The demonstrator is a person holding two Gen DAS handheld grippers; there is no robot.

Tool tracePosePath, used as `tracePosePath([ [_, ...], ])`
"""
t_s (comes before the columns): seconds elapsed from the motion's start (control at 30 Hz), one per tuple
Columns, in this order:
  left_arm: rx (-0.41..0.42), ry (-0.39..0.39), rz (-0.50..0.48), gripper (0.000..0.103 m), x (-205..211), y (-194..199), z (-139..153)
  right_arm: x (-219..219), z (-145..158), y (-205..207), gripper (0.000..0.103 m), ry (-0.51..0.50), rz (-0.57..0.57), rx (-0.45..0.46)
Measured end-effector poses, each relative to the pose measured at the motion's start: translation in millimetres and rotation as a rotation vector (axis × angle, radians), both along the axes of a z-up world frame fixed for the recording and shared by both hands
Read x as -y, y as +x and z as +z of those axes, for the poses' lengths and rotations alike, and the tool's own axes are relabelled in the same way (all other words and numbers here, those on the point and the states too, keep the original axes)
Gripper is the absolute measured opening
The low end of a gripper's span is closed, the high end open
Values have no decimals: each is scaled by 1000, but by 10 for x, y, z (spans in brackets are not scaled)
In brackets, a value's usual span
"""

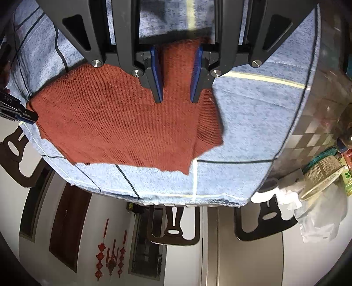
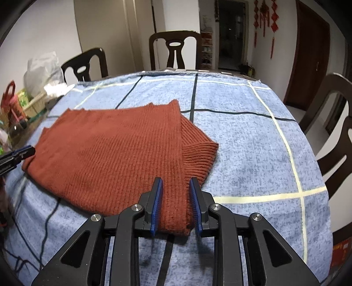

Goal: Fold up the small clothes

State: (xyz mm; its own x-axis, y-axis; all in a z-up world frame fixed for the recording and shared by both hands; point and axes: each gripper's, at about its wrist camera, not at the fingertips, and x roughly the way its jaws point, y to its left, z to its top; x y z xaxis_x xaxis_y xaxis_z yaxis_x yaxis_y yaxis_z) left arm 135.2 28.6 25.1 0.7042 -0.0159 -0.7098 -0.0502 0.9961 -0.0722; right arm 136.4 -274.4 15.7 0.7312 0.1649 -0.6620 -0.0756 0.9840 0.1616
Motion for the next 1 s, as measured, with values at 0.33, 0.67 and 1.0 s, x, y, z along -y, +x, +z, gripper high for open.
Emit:
tracePosePath([
  [0.33,-33,-115,67,41,-426,153,-113,305,-157,141,43,190,4,-59],
  [0.67,-46,-259,65,50,-542,395,-230,373,-159,342,43,301,69,-56],
  [1.0,-51,-332,6,49,-391,400,-261,381,-213,391,43,420,114,-56],
])
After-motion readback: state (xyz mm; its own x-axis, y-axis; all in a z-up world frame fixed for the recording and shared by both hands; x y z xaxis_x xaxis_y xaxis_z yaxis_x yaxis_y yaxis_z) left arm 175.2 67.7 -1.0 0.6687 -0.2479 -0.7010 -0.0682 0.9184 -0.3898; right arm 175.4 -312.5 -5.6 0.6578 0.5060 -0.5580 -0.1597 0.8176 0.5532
